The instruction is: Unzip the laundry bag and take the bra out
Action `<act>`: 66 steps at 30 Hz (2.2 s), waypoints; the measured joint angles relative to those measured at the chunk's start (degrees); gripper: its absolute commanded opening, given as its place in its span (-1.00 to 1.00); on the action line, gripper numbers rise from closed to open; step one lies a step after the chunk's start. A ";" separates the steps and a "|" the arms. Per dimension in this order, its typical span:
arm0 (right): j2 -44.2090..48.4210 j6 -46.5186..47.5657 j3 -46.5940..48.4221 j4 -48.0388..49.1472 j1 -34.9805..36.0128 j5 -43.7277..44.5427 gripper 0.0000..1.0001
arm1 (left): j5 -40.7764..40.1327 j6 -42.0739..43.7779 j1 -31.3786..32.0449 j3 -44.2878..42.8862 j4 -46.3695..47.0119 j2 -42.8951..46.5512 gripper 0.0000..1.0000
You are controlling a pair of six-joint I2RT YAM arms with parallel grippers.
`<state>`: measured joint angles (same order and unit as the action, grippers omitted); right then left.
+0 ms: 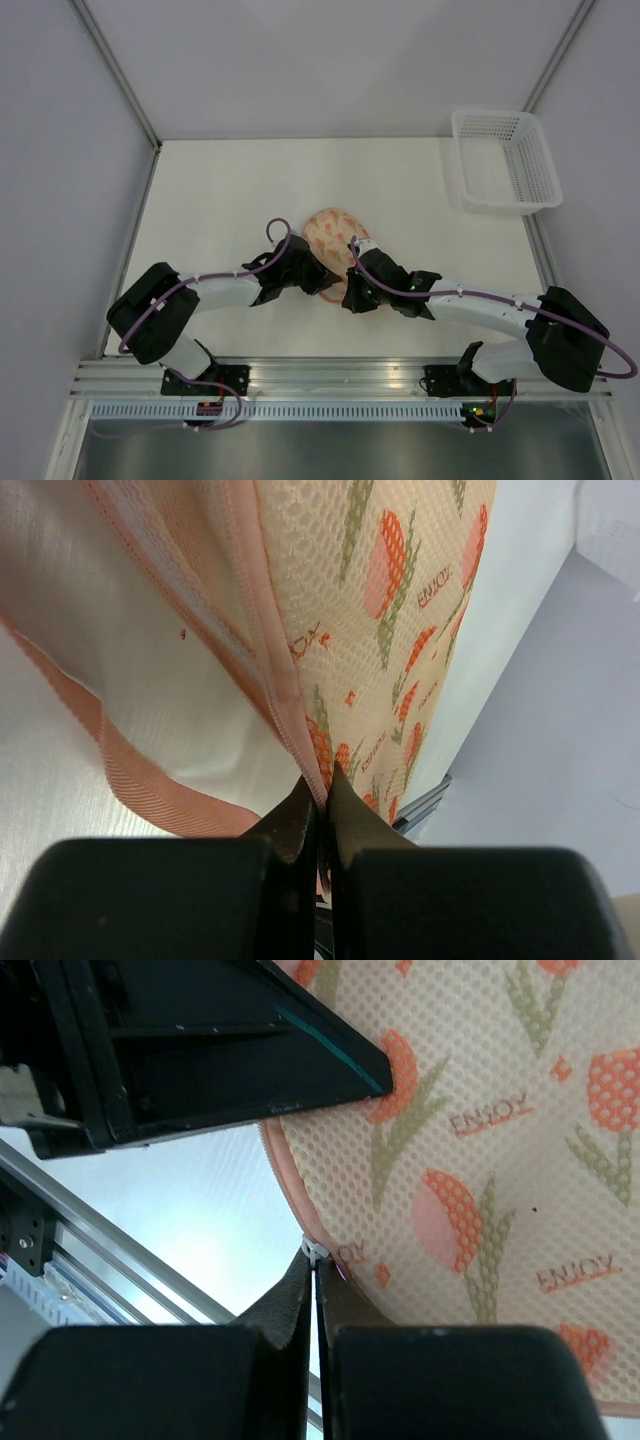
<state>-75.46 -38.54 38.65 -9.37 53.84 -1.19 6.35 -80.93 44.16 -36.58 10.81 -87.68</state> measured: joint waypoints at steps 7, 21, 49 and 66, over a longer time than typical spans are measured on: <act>-0.35 -0.24 0.00 -4.00 0.02 2.08 -0.99 | 0.57 2.84 -2.80 0.00 -0.39 0.00 -0.96; -7.15 -3.45 0.96 -12.50 -0.74 18.16 -0.99 | 18.36 26.51 -7.26 -9.64 -6.84 -6.38 -0.96; 4.87 -4.48 0.96 -17.90 -1.51 24.30 -0.99 | 22.01 48.48 -10.08 -41.33 -29.53 -20.46 0.34; -0.94 0.33 -0.83 -0.46 -1.57 3.26 -0.99 | 10.49 12.57 -4.02 -0.17 -8.50 6.49 0.99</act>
<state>-76.40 -38.22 37.82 -9.82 52.27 2.07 16.84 -68.36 40.14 -36.75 2.31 -81.19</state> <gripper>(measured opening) 0.007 0.992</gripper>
